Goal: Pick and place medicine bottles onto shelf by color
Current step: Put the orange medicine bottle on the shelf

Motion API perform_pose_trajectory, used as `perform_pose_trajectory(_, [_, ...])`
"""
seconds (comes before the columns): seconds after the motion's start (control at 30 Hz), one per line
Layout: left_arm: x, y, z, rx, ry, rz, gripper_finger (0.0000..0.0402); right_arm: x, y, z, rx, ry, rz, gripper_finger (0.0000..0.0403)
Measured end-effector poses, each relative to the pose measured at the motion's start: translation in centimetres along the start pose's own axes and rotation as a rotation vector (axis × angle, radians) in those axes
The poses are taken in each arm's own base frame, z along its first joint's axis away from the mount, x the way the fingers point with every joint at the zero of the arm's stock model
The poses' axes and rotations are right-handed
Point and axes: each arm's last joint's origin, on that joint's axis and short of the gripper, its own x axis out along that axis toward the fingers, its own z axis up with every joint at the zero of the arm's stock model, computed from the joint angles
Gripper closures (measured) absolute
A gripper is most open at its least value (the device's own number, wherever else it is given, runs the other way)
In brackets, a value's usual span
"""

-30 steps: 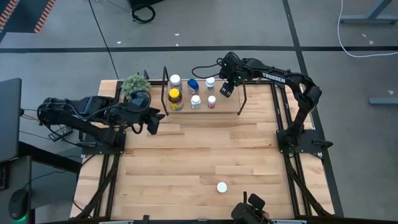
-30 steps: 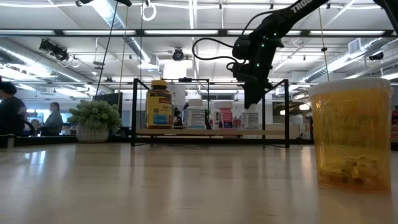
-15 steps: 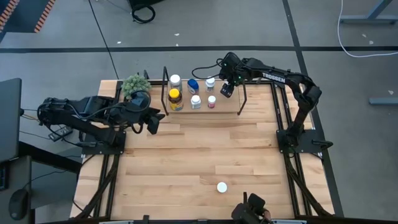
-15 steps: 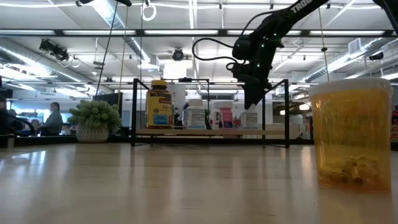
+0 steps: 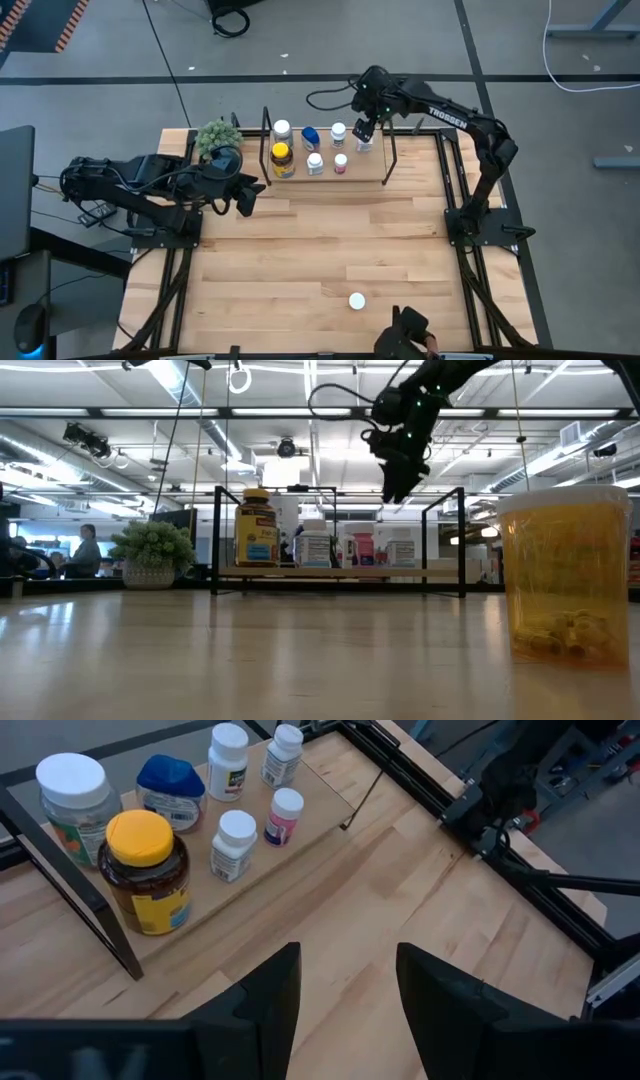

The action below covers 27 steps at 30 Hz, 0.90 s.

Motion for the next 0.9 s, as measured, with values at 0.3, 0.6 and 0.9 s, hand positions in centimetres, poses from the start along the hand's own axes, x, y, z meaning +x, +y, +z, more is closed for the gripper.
perform_pose_trajectory(0.3, [0.0,0.0,0.0,0.043,-0.003,-0.004,0.023,-3.7,3.1,0.8,0.026,0.051,0.059,0.012])
perform_pose_trajectory(0.6, [0.0,-0.2,-0.1,0.136,0.039,-0.047,0.023,-5.6,11.4,-0.9,-0.088,0.181,0.155,0.012])
perform_pose_trajectory(0.9, [0.0,-0.3,-0.2,0.255,0.078,-0.099,0.023,-8.3,19.3,-3.6,0.081,0.311,0.311,0.0126])
